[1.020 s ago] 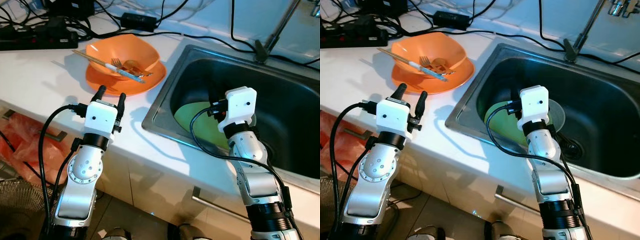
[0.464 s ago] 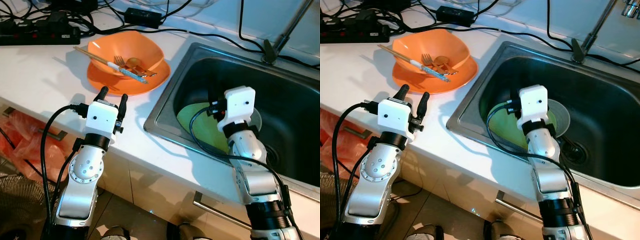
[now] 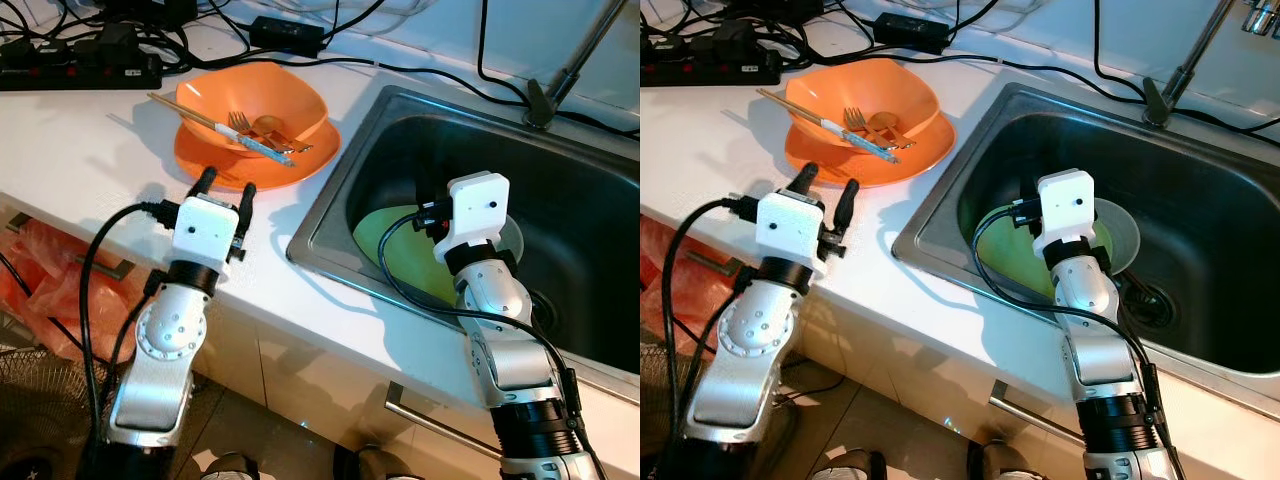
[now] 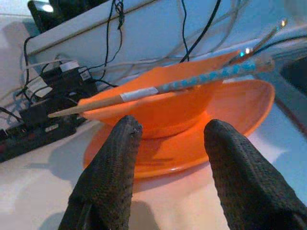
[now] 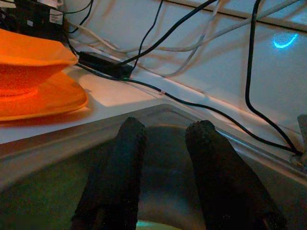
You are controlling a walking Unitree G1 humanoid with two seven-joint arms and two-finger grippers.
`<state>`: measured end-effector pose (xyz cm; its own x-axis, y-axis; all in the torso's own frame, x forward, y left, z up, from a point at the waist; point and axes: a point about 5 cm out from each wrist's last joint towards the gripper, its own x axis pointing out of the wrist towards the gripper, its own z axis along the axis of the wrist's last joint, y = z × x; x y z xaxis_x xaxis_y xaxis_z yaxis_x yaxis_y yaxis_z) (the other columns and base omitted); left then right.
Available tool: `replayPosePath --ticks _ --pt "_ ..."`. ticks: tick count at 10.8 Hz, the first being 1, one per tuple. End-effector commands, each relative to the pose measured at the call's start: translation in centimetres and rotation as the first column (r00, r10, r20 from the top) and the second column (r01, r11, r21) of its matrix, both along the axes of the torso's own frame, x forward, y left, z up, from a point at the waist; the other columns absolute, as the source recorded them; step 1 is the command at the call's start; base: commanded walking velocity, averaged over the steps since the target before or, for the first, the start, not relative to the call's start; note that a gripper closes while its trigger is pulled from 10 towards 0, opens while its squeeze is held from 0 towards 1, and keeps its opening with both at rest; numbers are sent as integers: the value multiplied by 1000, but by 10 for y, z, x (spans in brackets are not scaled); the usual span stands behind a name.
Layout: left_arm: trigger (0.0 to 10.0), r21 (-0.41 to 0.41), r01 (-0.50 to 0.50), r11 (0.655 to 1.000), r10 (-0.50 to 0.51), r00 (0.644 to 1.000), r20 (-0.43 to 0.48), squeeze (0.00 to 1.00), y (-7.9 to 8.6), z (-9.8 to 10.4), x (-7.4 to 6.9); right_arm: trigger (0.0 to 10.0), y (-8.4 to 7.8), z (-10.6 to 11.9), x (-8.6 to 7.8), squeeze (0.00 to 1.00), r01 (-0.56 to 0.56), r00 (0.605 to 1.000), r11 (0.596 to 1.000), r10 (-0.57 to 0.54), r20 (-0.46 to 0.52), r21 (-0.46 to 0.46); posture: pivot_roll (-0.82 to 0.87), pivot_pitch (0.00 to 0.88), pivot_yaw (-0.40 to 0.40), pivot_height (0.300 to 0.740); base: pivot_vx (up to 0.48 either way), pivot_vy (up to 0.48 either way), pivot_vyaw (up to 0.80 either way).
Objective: Kitchen organization
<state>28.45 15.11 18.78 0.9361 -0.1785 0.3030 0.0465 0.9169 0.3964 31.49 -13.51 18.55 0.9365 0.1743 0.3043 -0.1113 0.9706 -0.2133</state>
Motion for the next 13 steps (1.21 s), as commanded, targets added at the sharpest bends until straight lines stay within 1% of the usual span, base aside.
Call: replayPosePath --ticks 1,2,4,5,6,7,8,10,12,13 --pt "10000 34 12 999 -12 1000 -3 0 -3 0 1 10000 -1 -2 0 0 10 1000 1000 -10 -7 1 83 150 -59 740 0 0 0" --pt "10000 52 -5 999 5 1000 -8 0 -1 0 4 10000 0 -2 1 0 8 1000 1000 -8 -6 2 83 150 -59 740 0 0 0" --pt "10000 210 -9 978 7 1000 6 0 -4 1 13 10000 0 -2 0 0 7 1000 1000 -7 -6 3 82 155 -58 740 0 0 0" --pt "10000 256 -16 967 8 1000 30 0 -5 5 18 10000 0 -2 0 0 9 1000 1000 -9 -5 6 78 154 -57 740 0 0 0" --pt "10000 337 -4 942 -10 999 40 0 -9 5 22 10000 0 -2 0 0 10 1000 1000 -10 -7 7 78 154 -57 740 0 0 0" --pt "10000 371 -10 929 -9 999 49 0 -10 6 25 10000 1 -2 0 0 11 1000 1000 -10 -7 8 75 153 -56 740 0 0 0" --pt "10000 422 -31 906 0 997 72 0 -10 9 30 10000 1 -2 1 0 11 1000 1000 -11 -6 10 74 152 -55 740 0 0 0" --pt "10000 474 -60 878 13 995 103 0 -12 13 40 10000 1 -2 1 0 11 1000 1000 -11 -4 18 75 151 -55 740 0 0 0" --pt "10000 494 -72 866 0 989 145 0 -15 21 47 10000 1 -2 1 0 13 1000 1000 -13 -2 22 75 151 -55 740 0 0 0" --pt "10000 506 -78 859 -5 987 159 0 -19 26 55 10000 1 -2 1 0 14 1000 1000 -14 -1 22 70 144 -50 740 0 0 0"
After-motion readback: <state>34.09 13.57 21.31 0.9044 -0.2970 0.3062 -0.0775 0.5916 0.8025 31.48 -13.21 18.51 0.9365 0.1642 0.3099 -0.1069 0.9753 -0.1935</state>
